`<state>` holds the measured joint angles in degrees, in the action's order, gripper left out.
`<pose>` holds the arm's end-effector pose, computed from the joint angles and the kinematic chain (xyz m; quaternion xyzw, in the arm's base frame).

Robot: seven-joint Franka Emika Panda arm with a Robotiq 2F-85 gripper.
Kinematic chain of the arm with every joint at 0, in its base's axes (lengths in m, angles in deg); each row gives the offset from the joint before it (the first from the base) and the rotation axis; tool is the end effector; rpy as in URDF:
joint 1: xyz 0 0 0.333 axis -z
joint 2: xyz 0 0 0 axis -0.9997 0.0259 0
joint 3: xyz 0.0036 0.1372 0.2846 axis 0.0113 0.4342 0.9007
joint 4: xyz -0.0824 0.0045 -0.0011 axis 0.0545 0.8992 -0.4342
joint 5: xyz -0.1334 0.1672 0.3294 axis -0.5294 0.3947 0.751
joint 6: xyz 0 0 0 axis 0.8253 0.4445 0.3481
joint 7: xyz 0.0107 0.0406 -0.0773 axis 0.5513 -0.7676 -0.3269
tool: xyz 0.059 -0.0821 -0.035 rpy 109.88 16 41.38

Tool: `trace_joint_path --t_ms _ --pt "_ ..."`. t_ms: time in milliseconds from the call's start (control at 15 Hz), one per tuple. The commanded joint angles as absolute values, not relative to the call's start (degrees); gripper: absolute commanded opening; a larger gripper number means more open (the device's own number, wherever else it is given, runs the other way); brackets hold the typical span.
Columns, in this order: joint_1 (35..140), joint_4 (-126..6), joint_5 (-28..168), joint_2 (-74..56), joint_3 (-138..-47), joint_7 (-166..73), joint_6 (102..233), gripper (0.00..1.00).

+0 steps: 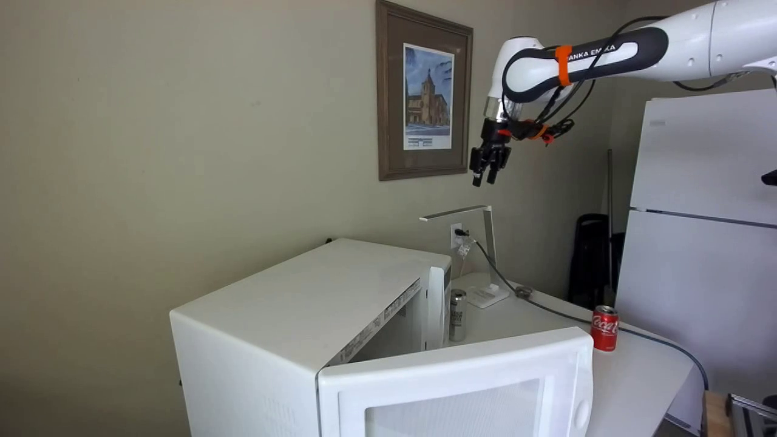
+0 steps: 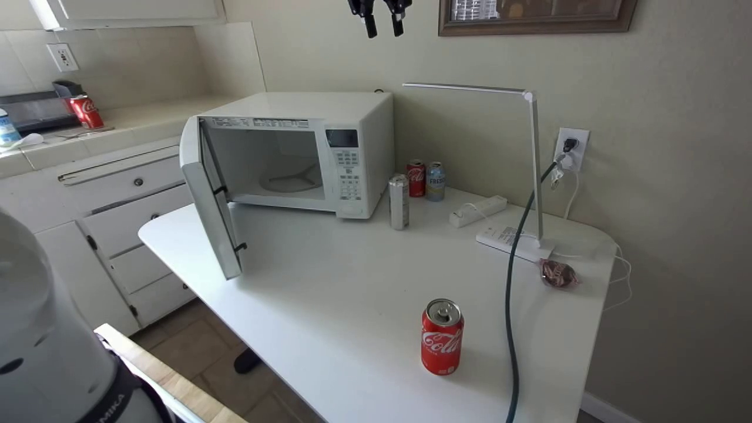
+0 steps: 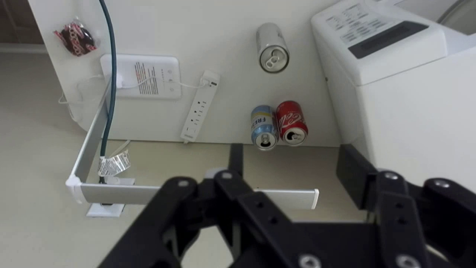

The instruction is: Push the lamp downwards.

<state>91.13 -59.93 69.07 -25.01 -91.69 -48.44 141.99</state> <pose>0.5847 -0.0671 0.6292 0.9873 -0.0718 0.1367 0.0371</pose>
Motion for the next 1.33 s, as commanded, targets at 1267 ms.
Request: trace_joint_path --t_ms 1267 --pt "89.3 -41.7 64.9 -7.2 -91.4 -40.6 146.6 0.0"
